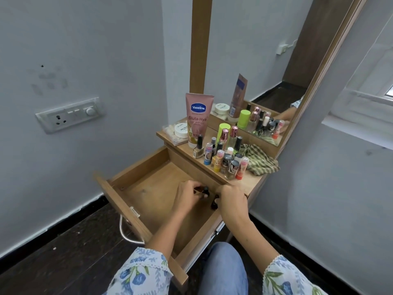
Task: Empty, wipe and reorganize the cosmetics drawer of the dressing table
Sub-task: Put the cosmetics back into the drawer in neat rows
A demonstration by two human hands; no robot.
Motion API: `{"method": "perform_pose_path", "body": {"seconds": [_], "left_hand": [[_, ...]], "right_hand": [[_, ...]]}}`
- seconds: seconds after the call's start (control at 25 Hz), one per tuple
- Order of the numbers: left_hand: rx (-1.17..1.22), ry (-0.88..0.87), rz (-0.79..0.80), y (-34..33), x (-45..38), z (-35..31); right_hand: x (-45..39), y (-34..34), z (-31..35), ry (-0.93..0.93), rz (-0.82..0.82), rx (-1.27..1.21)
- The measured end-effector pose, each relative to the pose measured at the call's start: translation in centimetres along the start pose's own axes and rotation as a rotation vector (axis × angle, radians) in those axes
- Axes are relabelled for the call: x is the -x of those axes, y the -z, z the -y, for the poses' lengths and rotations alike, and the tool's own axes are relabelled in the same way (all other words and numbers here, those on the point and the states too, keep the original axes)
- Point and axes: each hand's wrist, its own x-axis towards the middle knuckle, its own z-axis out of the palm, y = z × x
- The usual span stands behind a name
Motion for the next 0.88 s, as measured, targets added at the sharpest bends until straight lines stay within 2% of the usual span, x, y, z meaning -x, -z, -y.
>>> {"method": "perform_pose_path", "body": {"seconds": [0.2,0.4,0.6,0.76,0.88], "left_hand": [[-0.019,0.020,0.088,-1.0,-0.2,-0.1],[0.025,0.006,0.116,-1.4,-0.6,0.2],[0.061,-0.043,0.115,-1.3,-0.3,0.0],[0.079,-0.189,-0.085,0.2,0.9,-1.5],[-0.011,-0.431,-0.300,1.2,1.8,-3.8]], "right_hand": [[2.0,1.6,-2.2,-0.008,-0.107,-0.195],[2.4,3.0,-2.7,0.009,-0.196,-0.249],[1.8,4.0,-2.7,0.048,-0.414,-0.261],[0.8,4.3,-2.5,0.072,-0.470,-0.169],[0.4,4.3,-2.6,0.092,-0.478,-0.139]]}}
